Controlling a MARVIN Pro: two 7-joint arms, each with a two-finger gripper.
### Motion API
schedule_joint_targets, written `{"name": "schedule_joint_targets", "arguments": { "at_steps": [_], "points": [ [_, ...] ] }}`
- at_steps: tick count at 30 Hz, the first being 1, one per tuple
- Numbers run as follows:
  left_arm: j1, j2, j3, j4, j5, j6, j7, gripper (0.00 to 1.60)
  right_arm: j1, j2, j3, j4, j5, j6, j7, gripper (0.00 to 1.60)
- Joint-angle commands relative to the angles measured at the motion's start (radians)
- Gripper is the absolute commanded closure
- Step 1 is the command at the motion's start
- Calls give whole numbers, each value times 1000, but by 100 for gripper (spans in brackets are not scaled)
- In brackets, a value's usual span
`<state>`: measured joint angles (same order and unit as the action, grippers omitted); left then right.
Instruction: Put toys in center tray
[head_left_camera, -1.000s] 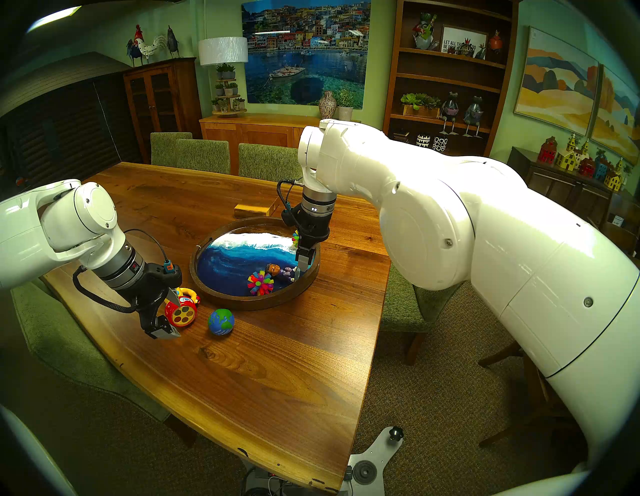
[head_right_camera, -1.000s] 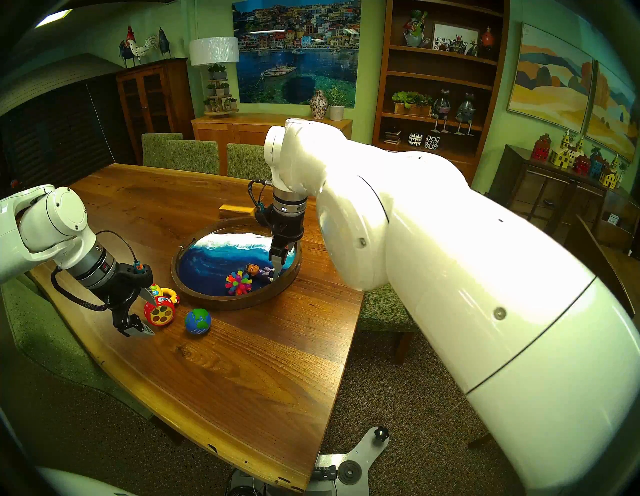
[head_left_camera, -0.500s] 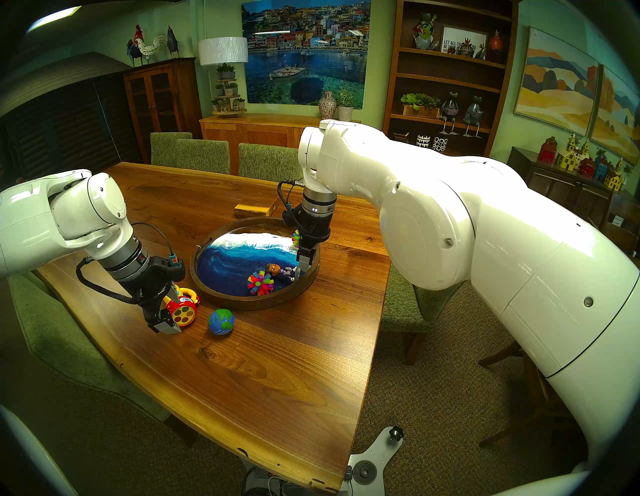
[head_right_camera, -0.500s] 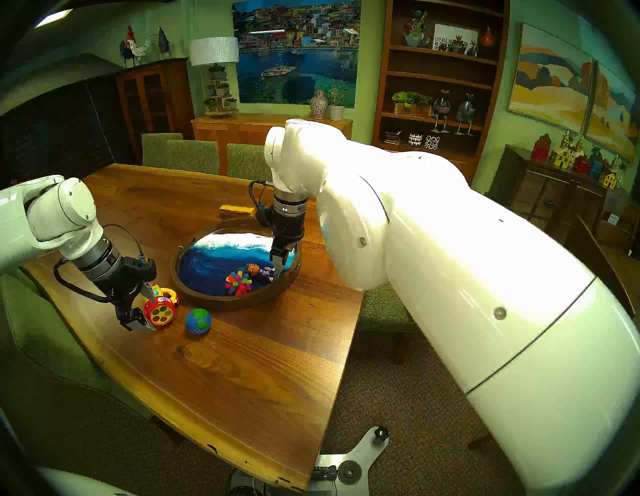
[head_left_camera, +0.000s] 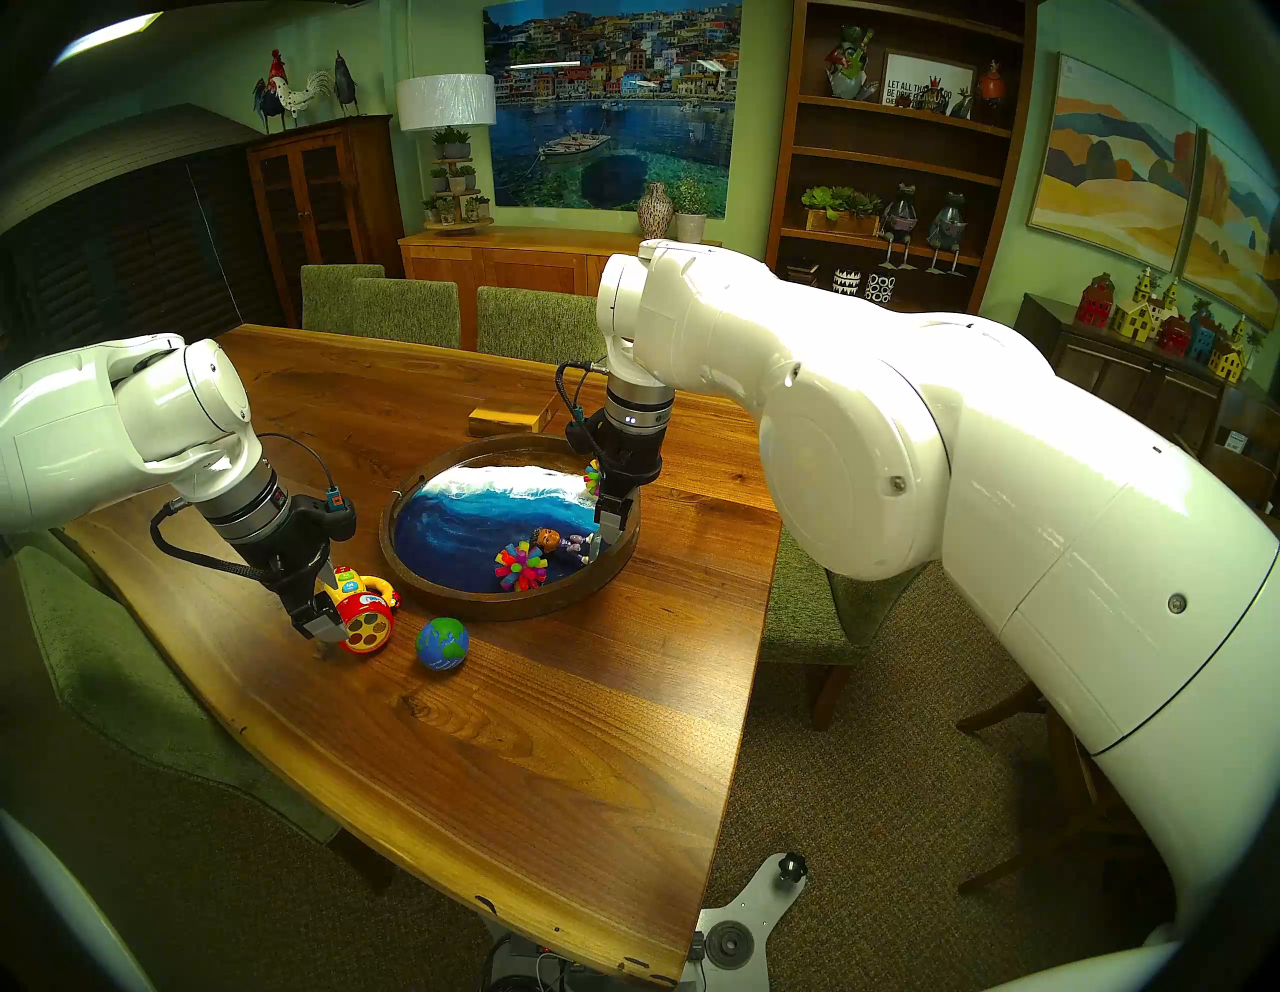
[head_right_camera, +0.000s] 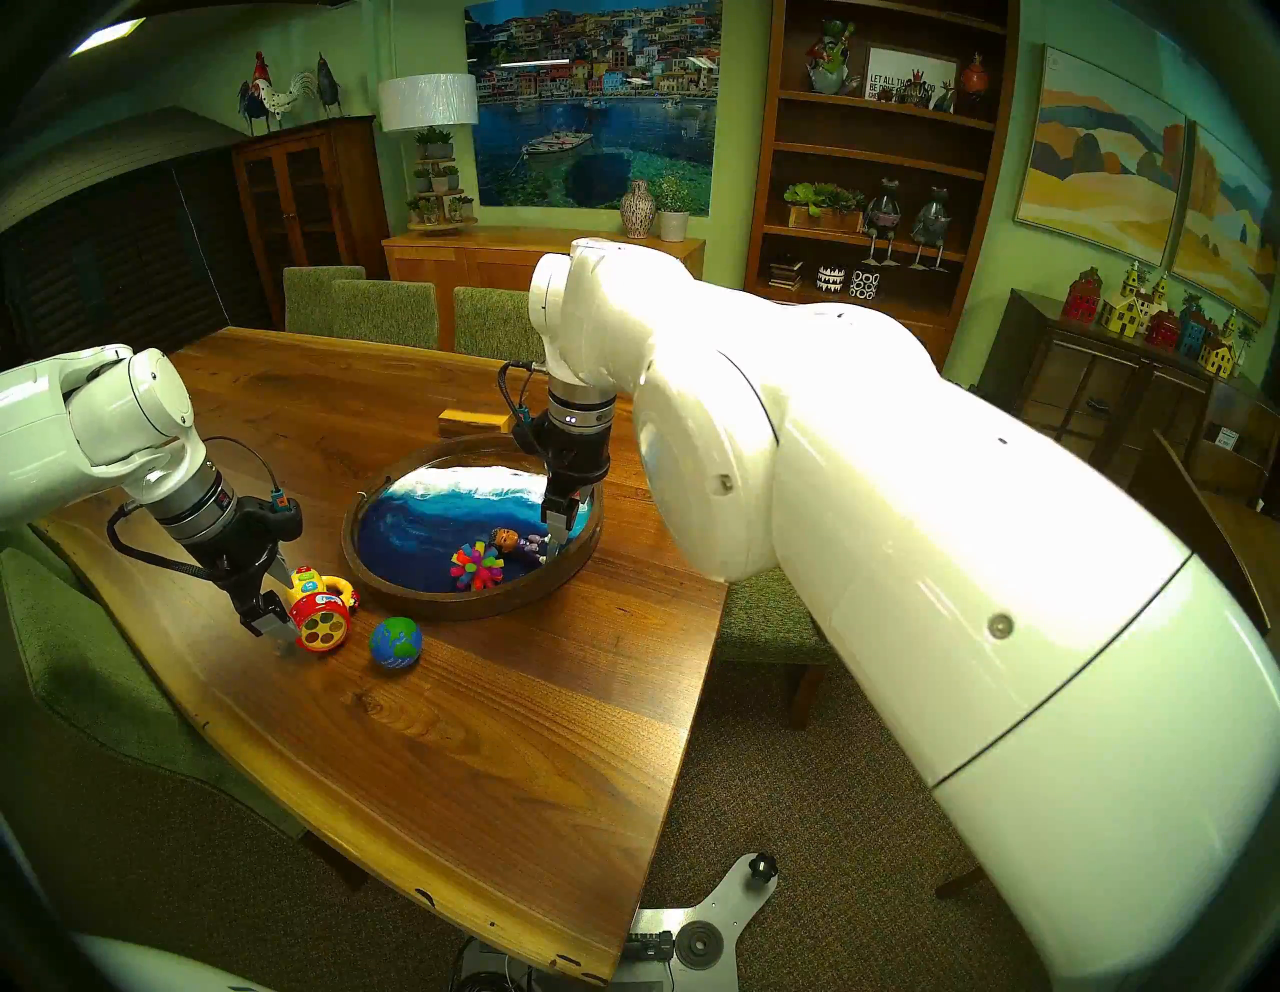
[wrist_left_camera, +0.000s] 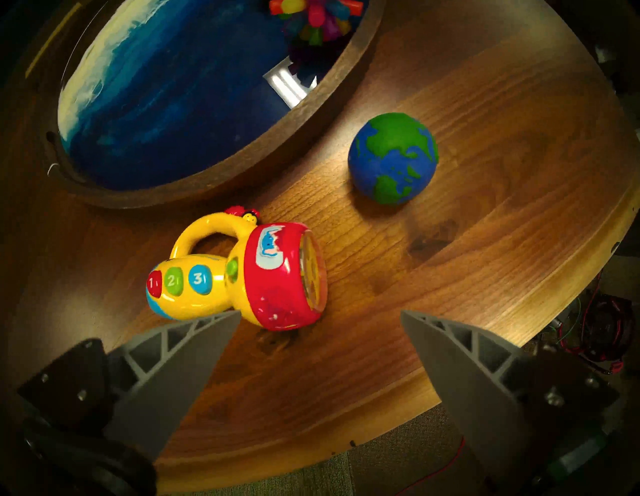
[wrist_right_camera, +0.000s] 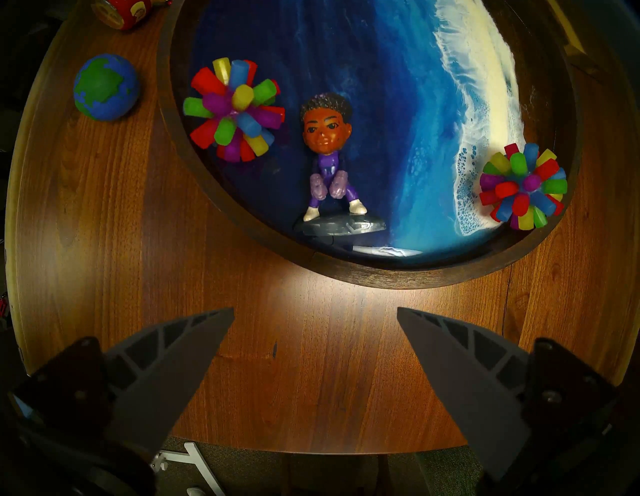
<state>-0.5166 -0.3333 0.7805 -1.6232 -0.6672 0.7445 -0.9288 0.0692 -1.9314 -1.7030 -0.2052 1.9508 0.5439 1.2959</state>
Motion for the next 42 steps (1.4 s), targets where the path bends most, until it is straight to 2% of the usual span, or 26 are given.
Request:
{"name": "schedule_joint_targets", "arguments": {
  "at_steps": [1,6,18,20,29,42],
  "points": [
    [34,-38,-15,43,-31,-30,23,0,36,3,1,21,-1,-1,77,0],
    [66,-53,-19,73,-49,-40,64,0,36,4,3,21,-4,-1,77,0],
    [98,-62,-32,86,-65,-47,159,0,36,4,8,20,-8,0,74,0],
    [107,-57,-37,85,-76,-65,181,0,36,4,10,20,-9,0,75,0],
    [116,-47,-40,86,-98,-118,190,0,36,4,13,21,-13,0,76,0],
    [162,-90,-33,125,-126,-170,204,0,36,5,17,21,-18,0,77,0]
  ]
}}
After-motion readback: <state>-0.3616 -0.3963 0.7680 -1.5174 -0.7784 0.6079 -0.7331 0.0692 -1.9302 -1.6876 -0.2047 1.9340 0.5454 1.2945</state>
